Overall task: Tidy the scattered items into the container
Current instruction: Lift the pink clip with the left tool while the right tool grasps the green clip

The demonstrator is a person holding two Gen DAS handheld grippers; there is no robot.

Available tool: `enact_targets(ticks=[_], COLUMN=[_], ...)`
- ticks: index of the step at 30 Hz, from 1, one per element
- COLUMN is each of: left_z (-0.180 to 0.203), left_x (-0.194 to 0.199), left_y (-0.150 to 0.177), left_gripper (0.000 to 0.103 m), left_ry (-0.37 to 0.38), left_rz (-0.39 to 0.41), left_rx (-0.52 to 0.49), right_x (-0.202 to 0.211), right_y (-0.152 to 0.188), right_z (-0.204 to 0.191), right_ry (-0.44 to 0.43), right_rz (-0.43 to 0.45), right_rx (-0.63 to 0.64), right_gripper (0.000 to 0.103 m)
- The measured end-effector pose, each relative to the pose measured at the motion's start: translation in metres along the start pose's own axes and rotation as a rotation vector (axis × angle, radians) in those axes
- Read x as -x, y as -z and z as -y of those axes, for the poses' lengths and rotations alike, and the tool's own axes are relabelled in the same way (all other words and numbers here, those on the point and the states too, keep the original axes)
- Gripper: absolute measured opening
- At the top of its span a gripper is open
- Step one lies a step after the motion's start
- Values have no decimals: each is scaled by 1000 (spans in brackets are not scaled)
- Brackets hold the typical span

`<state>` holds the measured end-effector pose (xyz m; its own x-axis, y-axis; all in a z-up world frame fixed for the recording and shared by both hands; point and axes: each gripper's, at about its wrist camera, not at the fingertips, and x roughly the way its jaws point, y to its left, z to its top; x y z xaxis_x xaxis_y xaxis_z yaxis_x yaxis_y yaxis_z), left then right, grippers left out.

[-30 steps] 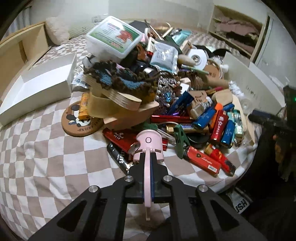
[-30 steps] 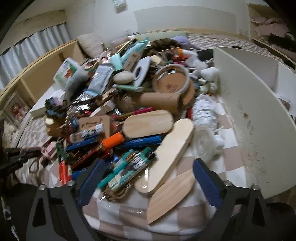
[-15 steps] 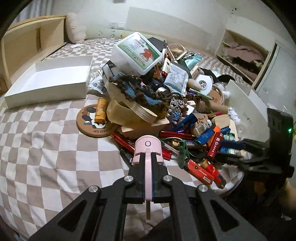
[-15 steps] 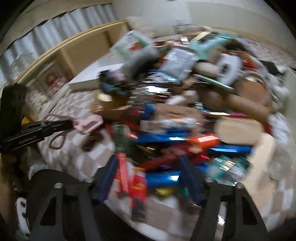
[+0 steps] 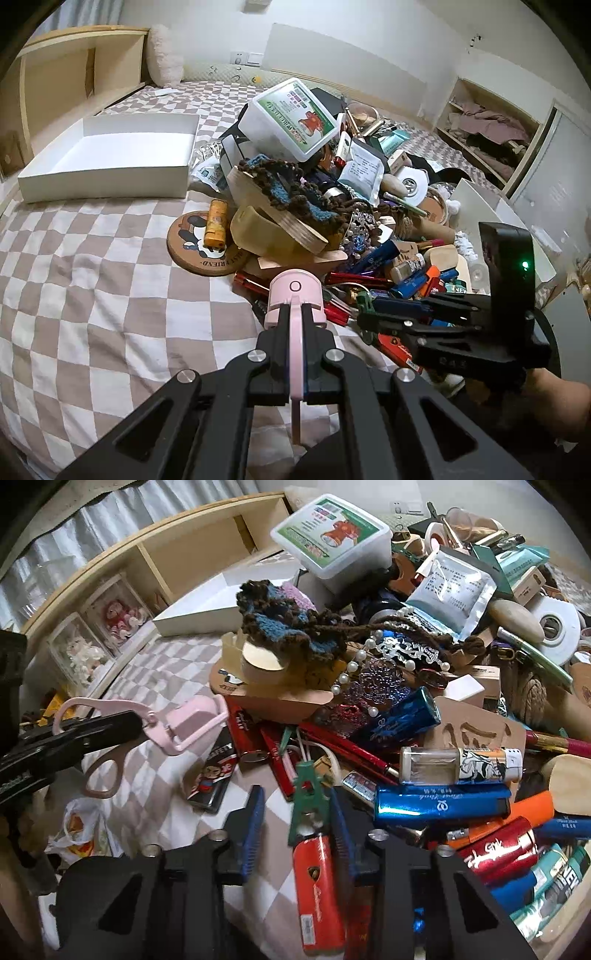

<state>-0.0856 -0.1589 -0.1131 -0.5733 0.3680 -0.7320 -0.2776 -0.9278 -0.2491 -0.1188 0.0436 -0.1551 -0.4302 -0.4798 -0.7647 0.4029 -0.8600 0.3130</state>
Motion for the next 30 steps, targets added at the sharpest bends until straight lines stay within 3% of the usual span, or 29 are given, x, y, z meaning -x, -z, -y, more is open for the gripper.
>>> enact_targets(ticks=[3, 14, 30], left_z=[0, 3, 14], left_x=[-2, 1, 24], left_y=[2, 6, -7], left_gripper=[4, 4, 4], left_ry=[5, -2, -21], left_rz=[-3, 0, 66], left_rx=[2, 9, 19], right_x=[-2, -12, 74], right_y=[-1, -4, -30], right_z=[4, -4, 9], right_ry=[-4, 42, -62], right_rz=[-1, -30, 160], right_rx=[-16, 49, -33], right_gripper=[22, 21, 21])
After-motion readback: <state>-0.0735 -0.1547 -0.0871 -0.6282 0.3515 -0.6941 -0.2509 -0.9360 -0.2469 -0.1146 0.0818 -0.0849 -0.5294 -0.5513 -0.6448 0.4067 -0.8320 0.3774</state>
